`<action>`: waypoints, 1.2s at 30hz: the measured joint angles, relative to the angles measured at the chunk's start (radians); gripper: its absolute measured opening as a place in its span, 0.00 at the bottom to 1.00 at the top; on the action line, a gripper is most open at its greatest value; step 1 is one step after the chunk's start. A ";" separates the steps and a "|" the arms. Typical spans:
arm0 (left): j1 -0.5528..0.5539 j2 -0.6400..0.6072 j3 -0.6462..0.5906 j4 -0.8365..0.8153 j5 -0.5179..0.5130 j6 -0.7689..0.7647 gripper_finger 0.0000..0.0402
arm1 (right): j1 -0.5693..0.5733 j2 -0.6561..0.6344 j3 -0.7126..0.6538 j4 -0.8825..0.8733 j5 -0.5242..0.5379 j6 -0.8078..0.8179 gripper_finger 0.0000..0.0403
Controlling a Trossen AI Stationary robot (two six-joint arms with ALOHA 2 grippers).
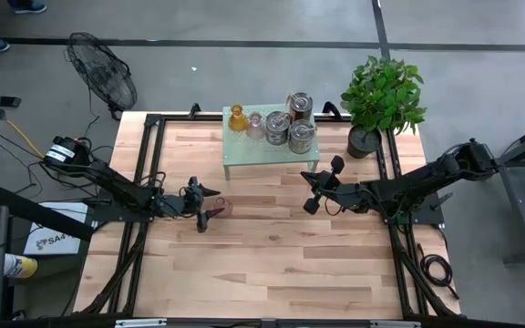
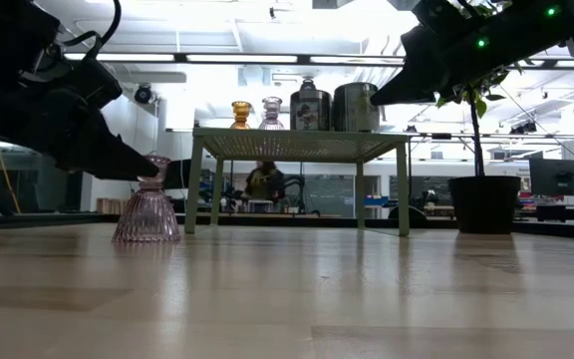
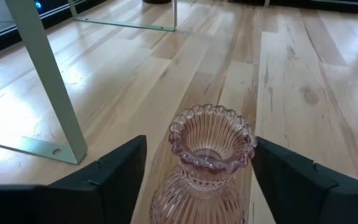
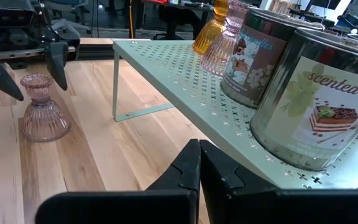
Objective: Pick & Place candle stick holders
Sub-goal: Put the purple candle holder on the shelf
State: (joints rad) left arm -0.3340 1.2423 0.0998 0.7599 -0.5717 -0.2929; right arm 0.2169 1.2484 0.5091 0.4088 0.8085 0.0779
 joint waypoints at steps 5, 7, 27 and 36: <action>0.000 0.000 0.000 0.001 0.001 0.000 0.64 | 0.000 0.000 0.000 0.000 0.000 0.000 0.00; 0.000 0.000 0.000 0.001 0.001 0.000 0.63 | 0.000 0.000 0.000 0.000 0.000 0.000 0.00; 0.000 0.000 0.000 0.001 0.004 0.000 0.51 | 0.000 0.000 0.000 0.000 -0.001 0.000 0.00; 0.000 0.000 0.000 0.001 0.003 0.000 0.42 | 0.000 0.000 0.000 0.000 -0.007 0.000 0.00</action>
State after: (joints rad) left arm -0.3340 1.2419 0.0998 0.7612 -0.5682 -0.2932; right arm 0.2169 1.2484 0.5091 0.4084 0.8013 0.0776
